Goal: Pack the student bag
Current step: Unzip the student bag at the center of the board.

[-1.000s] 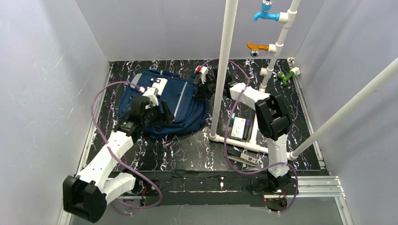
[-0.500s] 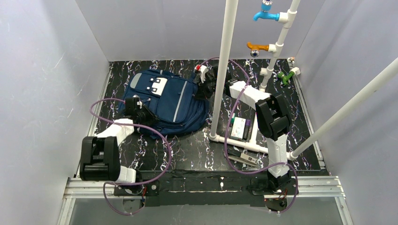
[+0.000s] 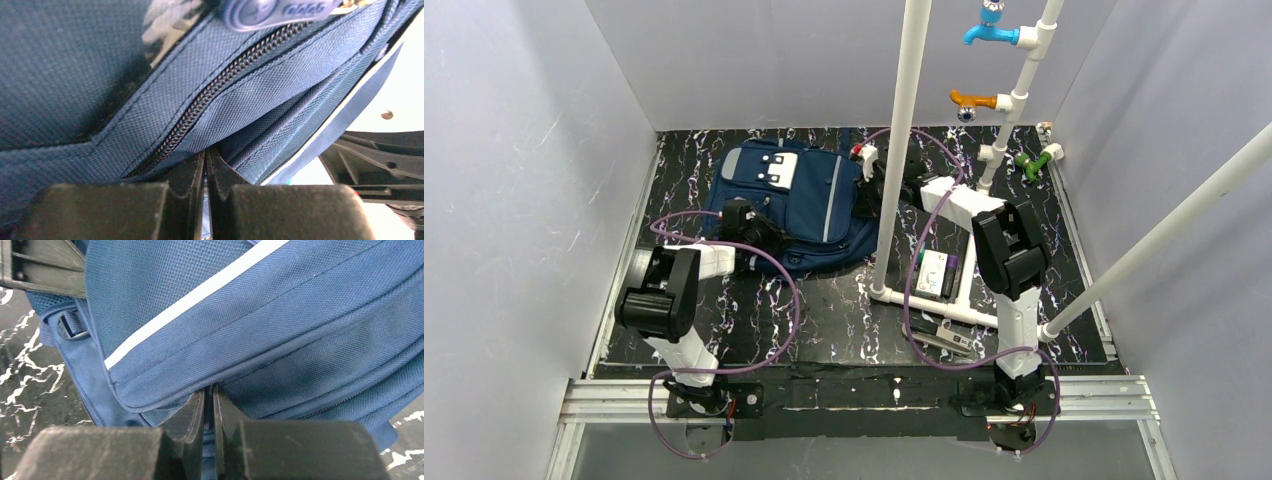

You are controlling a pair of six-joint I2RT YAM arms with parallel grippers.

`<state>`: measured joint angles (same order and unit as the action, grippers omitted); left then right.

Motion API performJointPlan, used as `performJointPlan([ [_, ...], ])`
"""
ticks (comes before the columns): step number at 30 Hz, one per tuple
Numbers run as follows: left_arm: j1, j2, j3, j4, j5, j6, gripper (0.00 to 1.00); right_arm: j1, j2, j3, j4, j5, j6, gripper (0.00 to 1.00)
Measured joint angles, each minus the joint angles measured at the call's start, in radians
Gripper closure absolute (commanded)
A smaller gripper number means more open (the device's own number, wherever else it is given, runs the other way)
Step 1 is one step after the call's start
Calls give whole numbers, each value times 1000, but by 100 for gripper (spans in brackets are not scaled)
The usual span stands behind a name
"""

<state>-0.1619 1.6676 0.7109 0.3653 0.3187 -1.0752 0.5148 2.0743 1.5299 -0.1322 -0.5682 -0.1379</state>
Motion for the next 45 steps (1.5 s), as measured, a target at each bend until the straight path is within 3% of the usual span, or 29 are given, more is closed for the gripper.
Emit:
performJointPlan([
  [8, -28, 48, 8, 129, -2, -85, 98, -4, -35, -28, -47, 92, -32, 99],
  [18, -56, 48, -60, 269, -41, -168, 98, 85, -221, -295, 19, 138, -4, 94],
  [27, -126, 113, -62, 400, -121, -241, 98, 69, -186, -380, 246, -41, 251, 95],
  [36, -162, 149, -64, 481, -202, -274, 98, 59, -140, -429, 426, -83, 423, 88],
  [39, -174, 156, -66, 496, -207, -275, 98, 59, -106, -398, 407, -109, 393, 83],
  [45, -201, 151, -92, 529, -190, -244, 97, 65, -105, -321, 254, -115, 262, 82],
])
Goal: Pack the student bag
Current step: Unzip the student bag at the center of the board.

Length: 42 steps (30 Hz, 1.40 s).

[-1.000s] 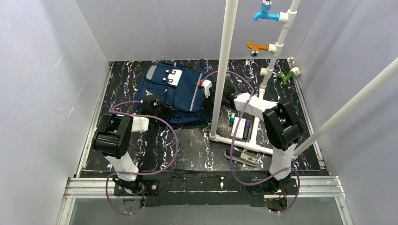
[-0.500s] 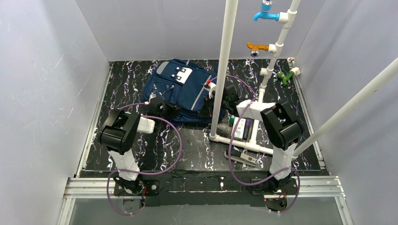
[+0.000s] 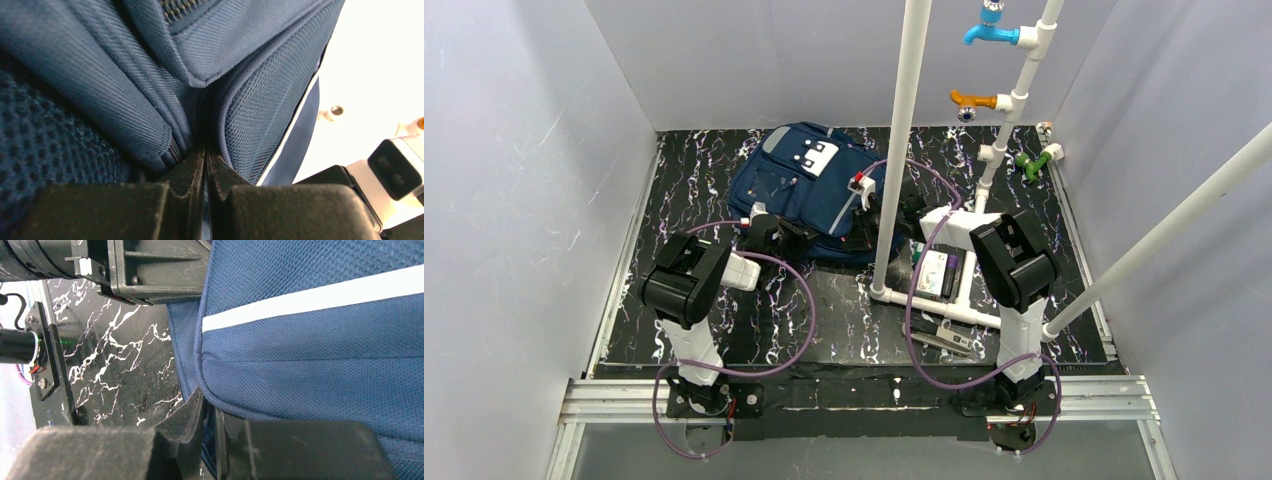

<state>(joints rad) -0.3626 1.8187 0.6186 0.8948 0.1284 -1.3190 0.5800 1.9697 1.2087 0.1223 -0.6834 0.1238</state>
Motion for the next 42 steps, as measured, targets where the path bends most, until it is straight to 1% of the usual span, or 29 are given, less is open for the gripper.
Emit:
performJointPlan([
  [4, -2, -21, -21, 9, 28, 37, 91, -1, -7, -21, 15, -9, -1, 92],
  [6, -2, -40, -36, 10, 46, 55, 86, 0, -7, -15, 8, -18, -11, 92],
  [7, -2, -52, -45, 9, 54, 64, 83, 0, -5, -3, -5, -24, -18, 91],
  [10, -1, -103, -69, -15, 61, 99, 77, 16, 0, 22, -11, -36, -17, 74],
  [14, 0, -214, -73, -148, 77, 186, 67, 31, 1, 26, 3, -48, 15, 70],
  [16, -2, -282, -73, -222, 90, 238, 60, 31, 0, 25, 8, -54, 32, 64],
  [19, -1, -418, -72, -335, 98, 328, 50, 29, -18, 12, -21, -50, 28, 59],
  [20, -1, -462, -72, -370, 97, 354, 48, 29, -28, 8, -33, -48, 25, 60],
  [21, -1, -507, -72, -409, 97, 383, 47, 29, -42, 5, -47, -46, 18, 68],
  [22, -1, -556, -69, -459, 97, 415, 47, 29, -56, 4, -57, -45, 13, 78],
  [23, 0, -574, -67, -479, 96, 431, 46, 28, -66, 4, -59, -45, 8, 87],
  [24, 0, -600, -57, -527, 92, 459, 46, 28, -75, 4, -59, -46, 3, 92],
  [25, 1, -616, -46, -570, 89, 484, 45, 27, -79, 4, -57, -47, 1, 94],
  [26, 1, -628, -27, -624, 81, 515, 45, 26, -80, 4, -52, -47, 4, 93],
  [28, 2, -631, 24, -732, 65, 573, 44, 24, -80, -1, -39, -44, 16, 85],
  [29, 2, -627, 53, -779, 64, 604, 43, 22, -84, -13, -20, -39, 29, 83],
  [32, 4, -601, 154, -893, 87, 706, 42, 2, -108, -75, 38, -8, 105, 82],
  [36, 5, -550, 267, -953, 137, 806, 41, -87, -127, -99, 74, -11, 245, 82],
  [37, 4, -533, 291, -962, 148, 819, 41, -119, -127, -97, 82, -24, 278, 80],
  [38, -1, -503, 324, -968, 155, 835, 41, -142, -127, -94, 84, -35, 301, 73],
  [40, -22, -426, 400, -981, 163, 870, 41, -196, -127, -85, 77, -48, 341, 47],
  [42, -63, -332, 494, -1006, 158, 912, 41, -224, -133, -73, 31, -14, 339, 33],
])
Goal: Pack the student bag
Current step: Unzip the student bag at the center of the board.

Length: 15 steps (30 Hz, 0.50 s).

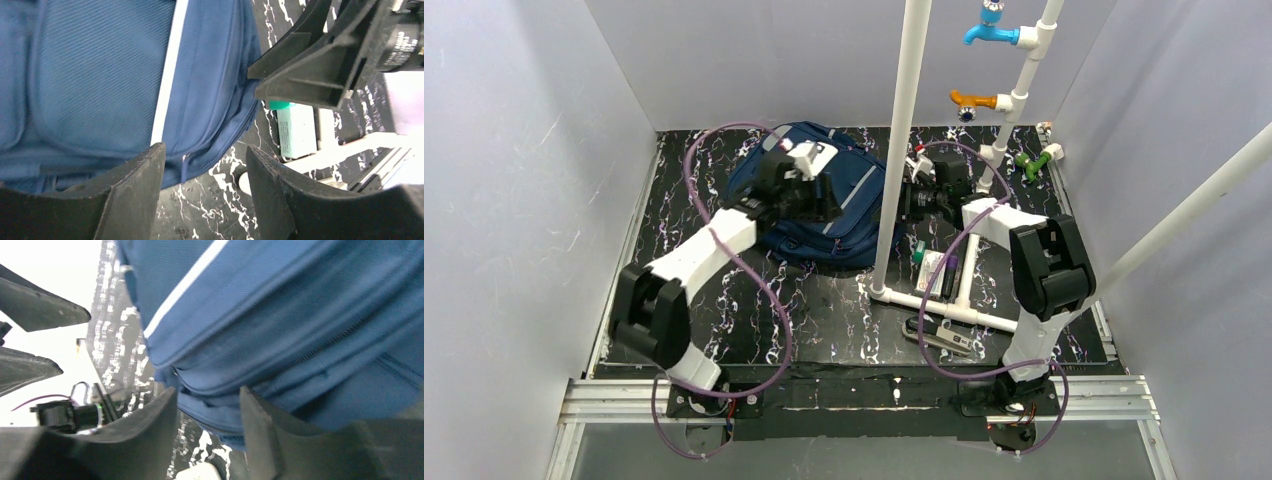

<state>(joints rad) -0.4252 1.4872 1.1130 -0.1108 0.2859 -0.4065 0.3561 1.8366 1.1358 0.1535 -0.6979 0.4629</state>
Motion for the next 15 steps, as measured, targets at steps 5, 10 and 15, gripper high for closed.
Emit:
performJointPlan([
  [5, -102, 238, 246, -70, -77, 116, 40, -11, -70, 8, -153, 142, -54, 2],
  [10, -179, 410, 412, -121, -225, 232, 39, -18, -121, 59, -299, 291, -151, 2],
  [15, -232, 495, 477, -151, -347, 306, 40, -21, -214, 45, -398, 429, -174, 2],
])
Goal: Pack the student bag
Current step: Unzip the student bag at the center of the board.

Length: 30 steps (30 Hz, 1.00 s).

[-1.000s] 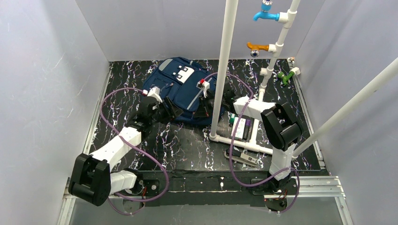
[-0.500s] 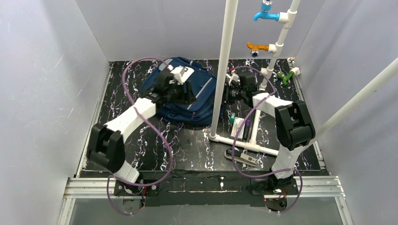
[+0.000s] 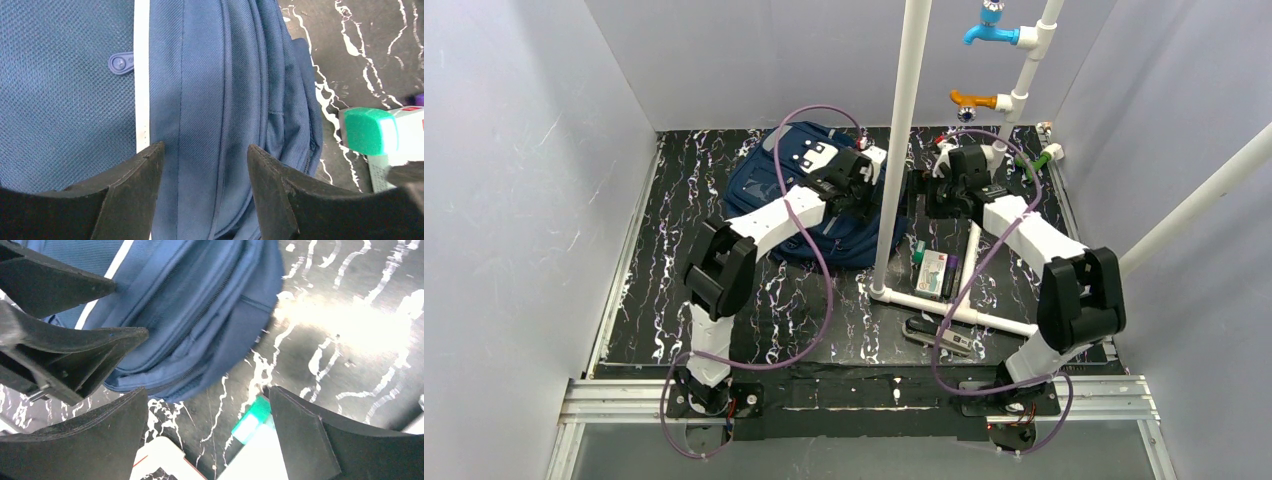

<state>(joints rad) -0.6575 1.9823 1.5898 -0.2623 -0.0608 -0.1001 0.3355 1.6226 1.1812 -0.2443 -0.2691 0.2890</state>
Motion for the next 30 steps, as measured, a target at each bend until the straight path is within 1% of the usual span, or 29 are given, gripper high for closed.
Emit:
performJointPlan([
  [4, -29, 39, 36, -12, -71, 45, 43, -2, -76, -2, -101, 103, 21, 2],
  [7, -42, 61, 56, -25, -130, 67, 48, -13, -137, -37, -174, 124, 46, 2],
  [9, -46, 74, 72, -42, -165, 76, 54, -24, -166, -68, -210, 124, 47, 2],
  [10, -46, 83, 85, -57, -189, 88, 59, -29, -179, -89, -227, 124, 47, 2],
  [12, -47, 95, 104, -79, -206, 105, 74, -37, -193, -133, -290, 139, 47, 2],
  [13, -51, 97, 108, -85, -209, 109, 91, -37, -194, -142, -336, 159, 53, 2],
  [14, -53, 97, 111, -92, -204, 118, 100, -37, -199, -146, -391, 166, 64, 2],
  [15, -47, 96, 111, -100, -175, 113, 100, -34, -226, -146, -468, 161, 95, 2],
  [16, -23, 85, 109, -109, -112, 91, 100, -34, -271, -151, -522, 129, 127, 2],
  [19, 43, 33, 77, -108, 10, 35, 100, -32, -412, -154, -667, 57, 184, 2],
  [20, 71, 6, 62, -106, 51, 12, 100, -30, -492, -176, -735, 53, 283, 2],
  [21, 85, -15, 38, -92, 83, -7, 100, -30, -524, -187, -772, 54, 345, 2],
  [25, 92, -26, 8, -66, 126, -35, 100, -29, -622, -249, -856, 57, 590, 2],
  [30, 95, -31, 5, -59, 154, -58, 100, -26, -681, -355, -922, 32, 790, 2],
])
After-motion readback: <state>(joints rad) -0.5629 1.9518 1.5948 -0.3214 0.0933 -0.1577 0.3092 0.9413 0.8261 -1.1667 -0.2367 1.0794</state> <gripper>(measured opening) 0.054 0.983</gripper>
